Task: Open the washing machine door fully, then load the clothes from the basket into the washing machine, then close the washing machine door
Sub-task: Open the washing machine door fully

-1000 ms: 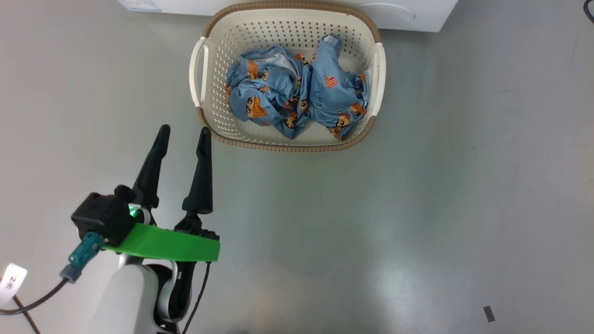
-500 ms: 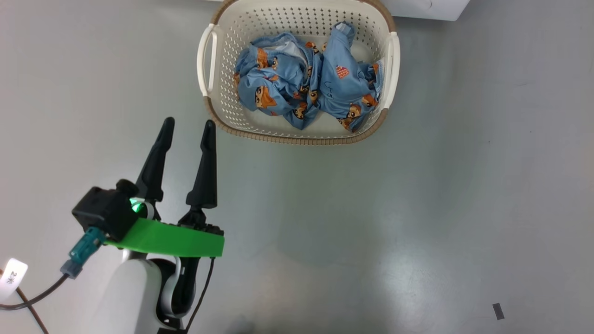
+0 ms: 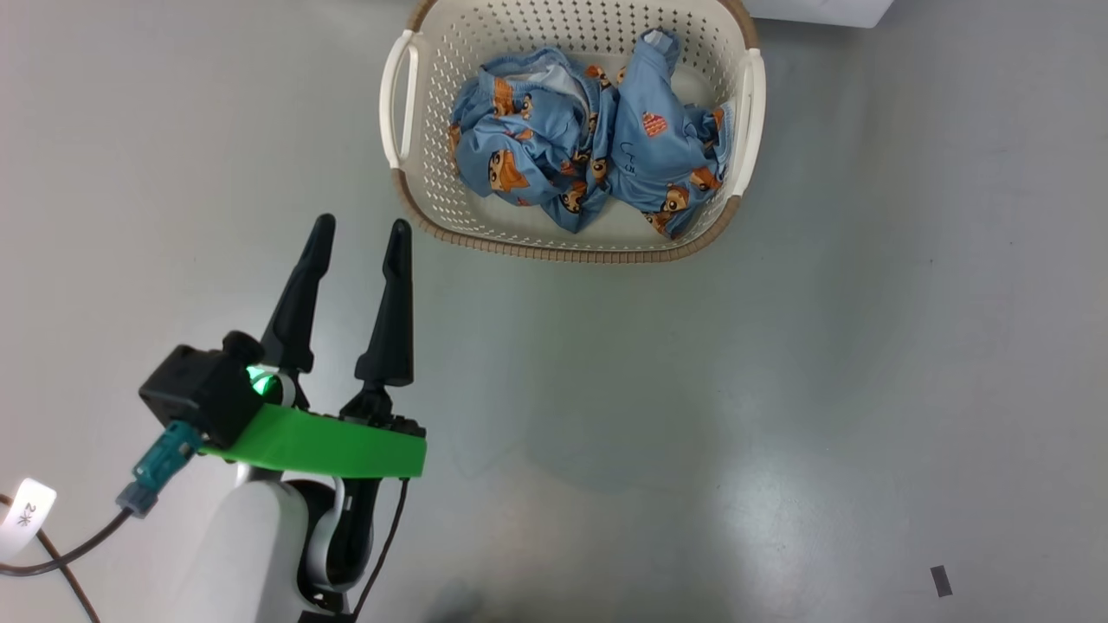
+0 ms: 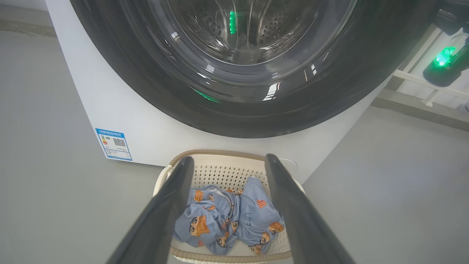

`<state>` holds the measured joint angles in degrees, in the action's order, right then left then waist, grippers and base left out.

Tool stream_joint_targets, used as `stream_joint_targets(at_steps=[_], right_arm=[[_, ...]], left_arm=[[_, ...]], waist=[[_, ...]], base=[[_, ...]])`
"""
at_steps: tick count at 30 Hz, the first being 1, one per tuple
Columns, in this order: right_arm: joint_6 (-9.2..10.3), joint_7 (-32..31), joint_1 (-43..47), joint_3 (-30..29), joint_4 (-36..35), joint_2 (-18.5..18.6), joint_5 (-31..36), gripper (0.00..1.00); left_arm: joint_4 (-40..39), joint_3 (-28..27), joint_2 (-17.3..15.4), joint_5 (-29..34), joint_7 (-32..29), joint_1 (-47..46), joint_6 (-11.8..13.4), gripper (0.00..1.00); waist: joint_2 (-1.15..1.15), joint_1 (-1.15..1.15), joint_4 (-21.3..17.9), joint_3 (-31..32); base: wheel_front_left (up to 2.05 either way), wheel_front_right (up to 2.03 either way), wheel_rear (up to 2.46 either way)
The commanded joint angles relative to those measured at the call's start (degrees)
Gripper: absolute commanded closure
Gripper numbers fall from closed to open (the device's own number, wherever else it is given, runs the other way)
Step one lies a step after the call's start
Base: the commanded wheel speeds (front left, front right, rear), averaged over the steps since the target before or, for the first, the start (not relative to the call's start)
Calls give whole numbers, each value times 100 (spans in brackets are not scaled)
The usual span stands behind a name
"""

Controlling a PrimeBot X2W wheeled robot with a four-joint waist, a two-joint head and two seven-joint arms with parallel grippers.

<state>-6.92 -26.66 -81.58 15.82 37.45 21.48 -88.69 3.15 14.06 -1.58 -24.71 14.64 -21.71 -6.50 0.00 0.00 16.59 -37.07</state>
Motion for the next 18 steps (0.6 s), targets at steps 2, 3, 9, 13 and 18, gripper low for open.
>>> stream_joint_targets(at_steps=[2,3,9,13,18], right_arm=[[-57,-125,63,155,-233,-186,99,100],[-57,-144,106,189,-258,-183,104,100],[-57,-224,365,319,-356,-153,84,100],[-57,-303,566,419,-416,-150,60,100],[-57,-391,833,525,-530,-131,23,100]], left_arm=[[-151,-178,-130,-21,36,-49,34,0],[-144,-180,-130,-18,36,-43,34,0],[-106,-191,-130,18,36,-2,31,0],[-70,-195,-130,56,36,25,28,0],[-44,-181,-130,81,36,65,24,0]], waist=[[0,0,-10,36],[0,0,-14,61],[0,0,-60,200],[0,0,-100,326],[0,0,-122,503]], base=[[0,0,0],[0,0,0],[0,0,0],[0,0,0],[0,0,0]])
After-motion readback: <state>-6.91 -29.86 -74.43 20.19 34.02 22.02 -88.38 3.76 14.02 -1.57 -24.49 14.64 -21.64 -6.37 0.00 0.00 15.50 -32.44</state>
